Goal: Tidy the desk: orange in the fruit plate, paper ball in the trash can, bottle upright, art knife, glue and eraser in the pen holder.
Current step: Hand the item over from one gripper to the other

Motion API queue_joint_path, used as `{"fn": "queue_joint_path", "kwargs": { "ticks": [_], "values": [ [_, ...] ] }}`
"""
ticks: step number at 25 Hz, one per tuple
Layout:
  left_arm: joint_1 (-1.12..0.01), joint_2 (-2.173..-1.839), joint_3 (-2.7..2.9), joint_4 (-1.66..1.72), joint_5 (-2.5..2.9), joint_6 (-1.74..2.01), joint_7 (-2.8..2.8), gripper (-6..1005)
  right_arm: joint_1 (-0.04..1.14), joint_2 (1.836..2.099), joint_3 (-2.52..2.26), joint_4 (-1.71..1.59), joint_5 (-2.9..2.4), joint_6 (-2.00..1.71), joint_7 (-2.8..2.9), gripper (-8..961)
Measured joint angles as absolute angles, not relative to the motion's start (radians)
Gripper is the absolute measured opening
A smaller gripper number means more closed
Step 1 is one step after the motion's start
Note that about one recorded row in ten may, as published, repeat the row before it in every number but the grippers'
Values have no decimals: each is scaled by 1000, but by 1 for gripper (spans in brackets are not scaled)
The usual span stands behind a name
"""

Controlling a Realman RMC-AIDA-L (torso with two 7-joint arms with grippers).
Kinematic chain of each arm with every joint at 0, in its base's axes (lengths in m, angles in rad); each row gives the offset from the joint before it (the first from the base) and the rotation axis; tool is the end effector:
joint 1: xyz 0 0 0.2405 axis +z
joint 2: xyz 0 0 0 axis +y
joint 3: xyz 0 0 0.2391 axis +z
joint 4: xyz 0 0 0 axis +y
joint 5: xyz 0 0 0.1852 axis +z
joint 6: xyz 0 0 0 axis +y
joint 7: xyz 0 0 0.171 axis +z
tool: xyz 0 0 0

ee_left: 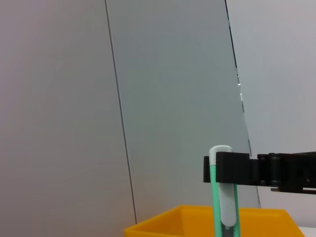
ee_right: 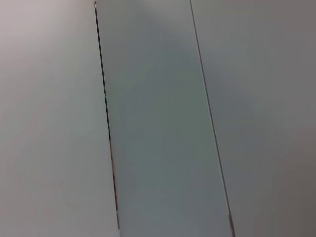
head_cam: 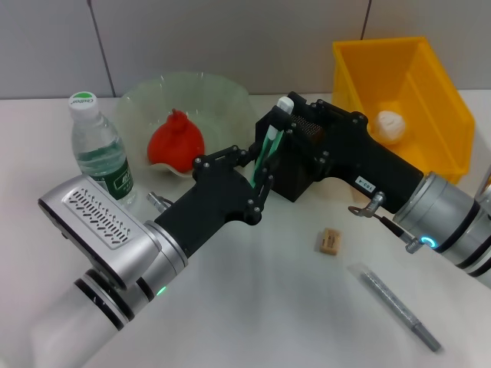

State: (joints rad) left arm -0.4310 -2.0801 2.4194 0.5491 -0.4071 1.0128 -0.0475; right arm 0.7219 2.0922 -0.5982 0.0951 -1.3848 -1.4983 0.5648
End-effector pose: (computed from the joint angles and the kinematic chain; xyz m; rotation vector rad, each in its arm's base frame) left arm -0.1632 0.3098 -0.0924 -2.1505 -0.1652 -0.8909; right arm 0.1580 0.3331 -0.0509 -2.2035 0.3682 1.2539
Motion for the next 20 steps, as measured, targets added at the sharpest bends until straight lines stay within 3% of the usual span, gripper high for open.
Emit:
{"fn": "queue_joint_path", "kwargs": {
  "ticks": [9,20],
  "values": [
    [-433,-2080,2420,545,-407,1013,-43,195,726,2092,-598,96,-1389,-1500,564,319],
    [-433,-2080,2422,546,-407,1012,-24,196,722,2092,-585,103,-1383,-1523,564,310]
  ]
}}
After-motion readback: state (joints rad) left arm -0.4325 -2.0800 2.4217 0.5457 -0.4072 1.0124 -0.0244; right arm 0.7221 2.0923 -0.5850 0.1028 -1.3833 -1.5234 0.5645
